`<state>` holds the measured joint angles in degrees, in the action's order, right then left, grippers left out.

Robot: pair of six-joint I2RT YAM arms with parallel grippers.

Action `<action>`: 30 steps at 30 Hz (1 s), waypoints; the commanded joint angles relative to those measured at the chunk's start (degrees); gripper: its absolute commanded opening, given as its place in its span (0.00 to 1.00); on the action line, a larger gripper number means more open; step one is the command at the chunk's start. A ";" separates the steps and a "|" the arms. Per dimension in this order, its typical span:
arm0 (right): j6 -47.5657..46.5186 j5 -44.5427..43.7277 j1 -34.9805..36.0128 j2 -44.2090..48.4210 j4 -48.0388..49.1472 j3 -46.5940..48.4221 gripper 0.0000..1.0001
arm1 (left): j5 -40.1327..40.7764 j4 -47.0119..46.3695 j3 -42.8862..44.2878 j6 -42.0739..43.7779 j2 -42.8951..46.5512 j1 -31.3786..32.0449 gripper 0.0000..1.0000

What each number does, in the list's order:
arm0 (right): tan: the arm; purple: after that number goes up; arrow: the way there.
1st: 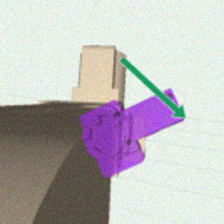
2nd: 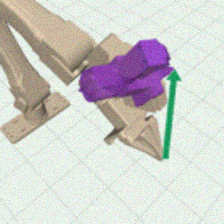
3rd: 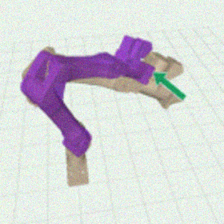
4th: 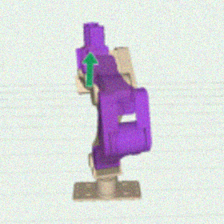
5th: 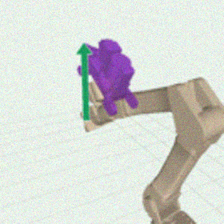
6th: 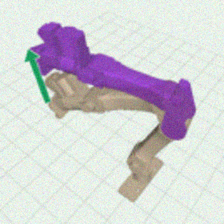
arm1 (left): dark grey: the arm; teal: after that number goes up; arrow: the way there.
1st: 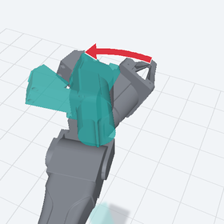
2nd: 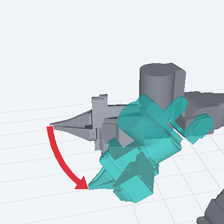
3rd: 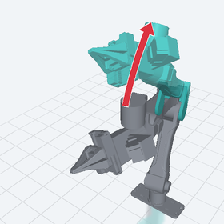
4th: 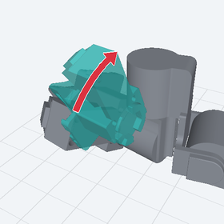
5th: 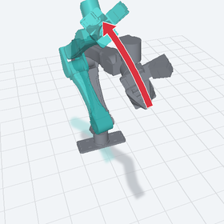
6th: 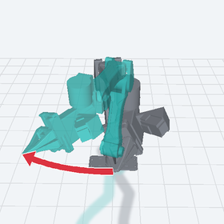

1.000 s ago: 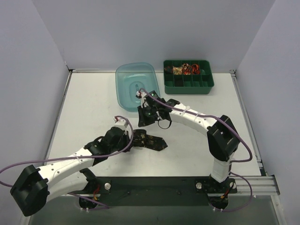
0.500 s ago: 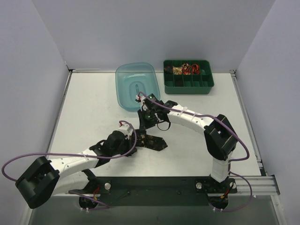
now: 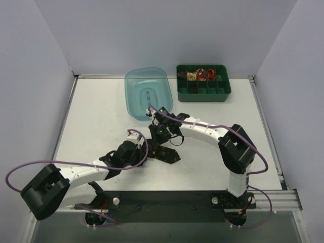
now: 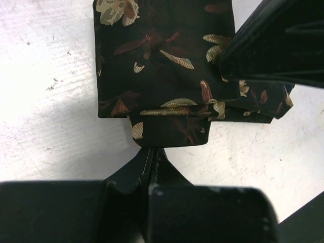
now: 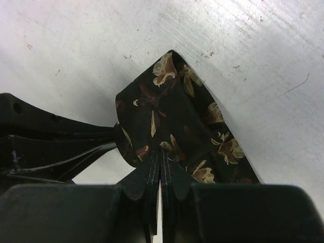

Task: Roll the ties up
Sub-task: Roll the tie at the center of the board.

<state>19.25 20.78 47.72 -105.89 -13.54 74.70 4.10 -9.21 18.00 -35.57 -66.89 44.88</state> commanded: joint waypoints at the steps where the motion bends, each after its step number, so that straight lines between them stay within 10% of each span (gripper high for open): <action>1: -0.61 -1.09 0.61 -0.02 -0.96 -0.87 0.01 | 2.14 -4.84 0.11 -0.46 -0.34 -0.32 0.00; 30: -0.53 -5.74 -4.74 2.80 1.67 3.96 0.01 | 2.76 -7.40 1.69 0.06 -4.39 -0.76 0.00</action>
<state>17.93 17.12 44.56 -105.71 -13.04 76.18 6.13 -14.59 18.04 -35.79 -71.40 44.47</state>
